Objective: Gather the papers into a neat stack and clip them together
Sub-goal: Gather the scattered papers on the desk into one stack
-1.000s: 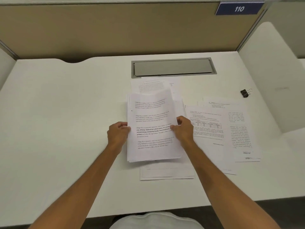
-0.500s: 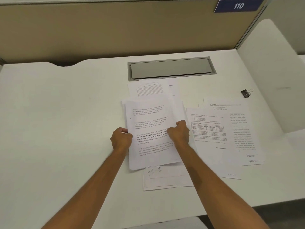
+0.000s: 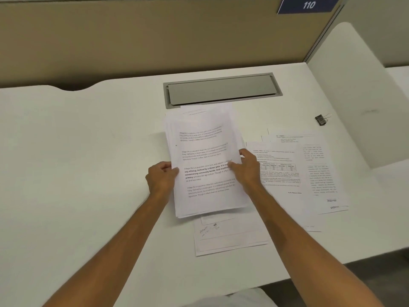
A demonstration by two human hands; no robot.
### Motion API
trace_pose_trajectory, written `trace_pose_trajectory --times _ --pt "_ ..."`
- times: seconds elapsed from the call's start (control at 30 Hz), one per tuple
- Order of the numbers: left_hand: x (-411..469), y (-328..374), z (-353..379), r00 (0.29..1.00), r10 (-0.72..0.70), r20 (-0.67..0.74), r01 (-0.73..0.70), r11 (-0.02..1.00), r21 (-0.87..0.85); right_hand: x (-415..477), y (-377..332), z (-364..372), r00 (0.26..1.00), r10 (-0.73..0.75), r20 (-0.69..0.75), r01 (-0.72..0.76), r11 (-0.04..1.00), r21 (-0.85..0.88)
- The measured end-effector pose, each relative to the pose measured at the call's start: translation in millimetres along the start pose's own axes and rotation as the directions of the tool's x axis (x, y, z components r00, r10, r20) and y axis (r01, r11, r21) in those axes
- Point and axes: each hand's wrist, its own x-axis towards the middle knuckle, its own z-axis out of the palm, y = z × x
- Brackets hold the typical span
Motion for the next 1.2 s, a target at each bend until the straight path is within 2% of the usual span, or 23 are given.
trace_pose_trajectory --times 0.23,0.37,0.5,0.67,0.77,0.87,1.0,1.2 --pt "29.5 22.0 22.1 0.998 0.047 0.043 -0.046 0.999 -0.013 35.6 -15.9 -1.4 0.996 -0.026 -0.087 0.008 0.979 -0.202" --pt "45.3 24.7 36.2 0.999 0.048 -0.010 -0.048 0.998 0.047 52.0 -19.4 6.1 0.996 -0.020 -0.087 -0.010 0.943 -0.334" --pt "57.3 22.6 46.2 0.990 0.102 -0.095 -0.082 0.977 0.197 57.6 -24.4 15.9 0.996 -0.015 -0.090 -0.027 0.897 -0.440" --pt "63.7 25.2 58.5 0.981 0.089 -0.171 -0.041 0.963 0.265 64.7 -27.4 16.1 0.995 0.033 -0.099 -0.076 0.880 -0.468" --pt "64.7 29.2 60.5 0.985 0.076 -0.157 -0.032 0.963 0.267 71.3 -28.8 15.0 0.992 0.088 -0.091 -0.119 0.892 -0.436" --pt "66.4 33.5 60.7 0.990 0.019 -0.138 0.008 0.981 0.194 79.8 -27.3 13.4 0.988 0.124 -0.087 -0.147 0.921 -0.362" --pt "73.0 33.8 57.8 0.989 -0.092 -0.113 0.101 0.992 0.079 87.4 -25.8 12.0 0.989 0.143 -0.043 -0.148 0.976 -0.160" --pt "77.8 27.1 52.3 0.991 -0.131 -0.015 0.131 0.991 0.026 92.7 -27.9 2.3 0.983 0.184 -0.014 -0.183 0.982 0.037"
